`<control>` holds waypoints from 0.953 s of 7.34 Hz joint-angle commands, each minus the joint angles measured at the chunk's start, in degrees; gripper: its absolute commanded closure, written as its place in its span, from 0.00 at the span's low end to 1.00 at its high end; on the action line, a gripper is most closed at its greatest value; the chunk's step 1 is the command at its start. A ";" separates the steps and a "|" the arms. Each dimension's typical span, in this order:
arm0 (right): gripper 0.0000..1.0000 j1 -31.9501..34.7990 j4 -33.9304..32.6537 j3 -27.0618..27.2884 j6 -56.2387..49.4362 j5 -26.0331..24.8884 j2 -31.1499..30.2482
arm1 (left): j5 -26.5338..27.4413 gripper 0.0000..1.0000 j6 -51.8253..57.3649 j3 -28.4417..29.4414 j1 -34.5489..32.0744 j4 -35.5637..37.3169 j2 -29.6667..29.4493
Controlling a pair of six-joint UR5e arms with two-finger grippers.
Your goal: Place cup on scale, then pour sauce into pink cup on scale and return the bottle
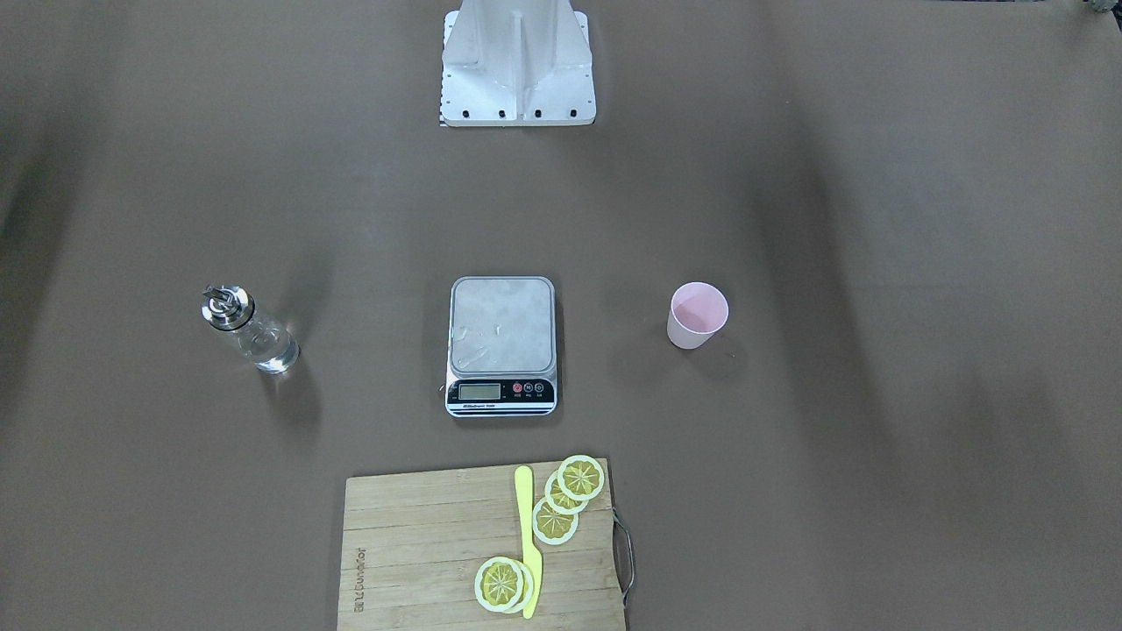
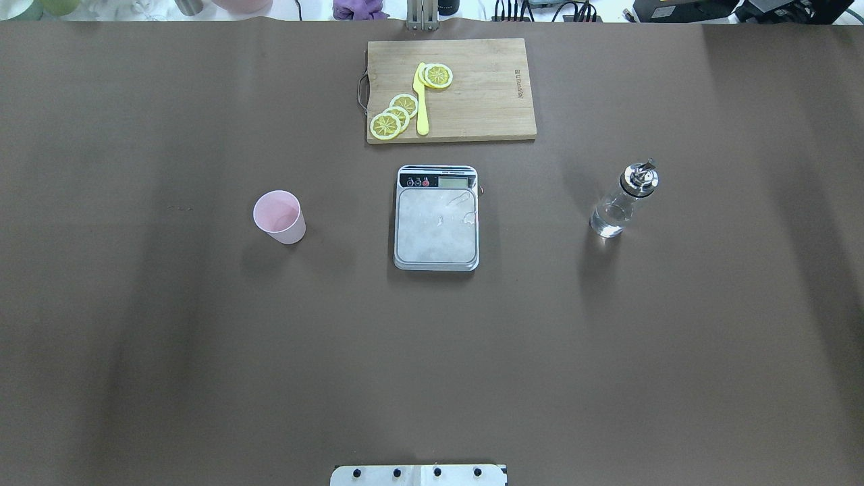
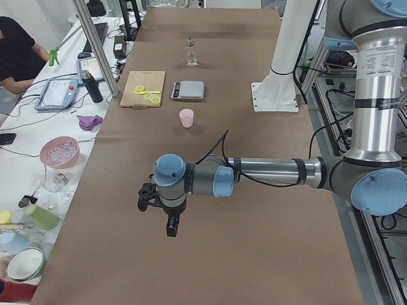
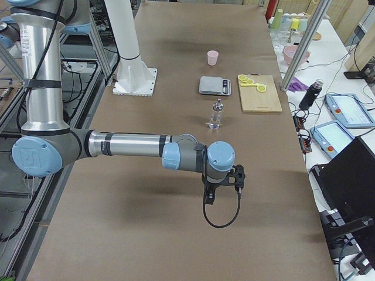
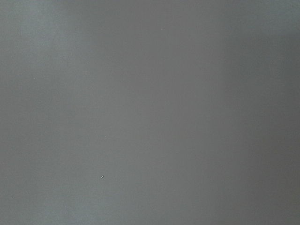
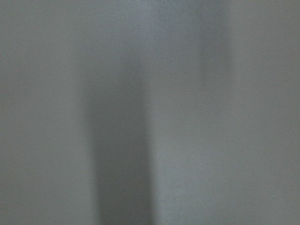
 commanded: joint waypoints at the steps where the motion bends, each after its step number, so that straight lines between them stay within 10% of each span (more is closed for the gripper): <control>1: 0.00 0.00 0.00 0.59 0.06 0.24 -0.17 | -0.13 0.01 0.01 -0.79 0.00 -0.03 -0.23; 7: 0.00 0.00 0.00 0.59 0.33 1.29 -0.09 | -8.83 0.01 -1.66 -0.52 0.61 -0.29 -0.76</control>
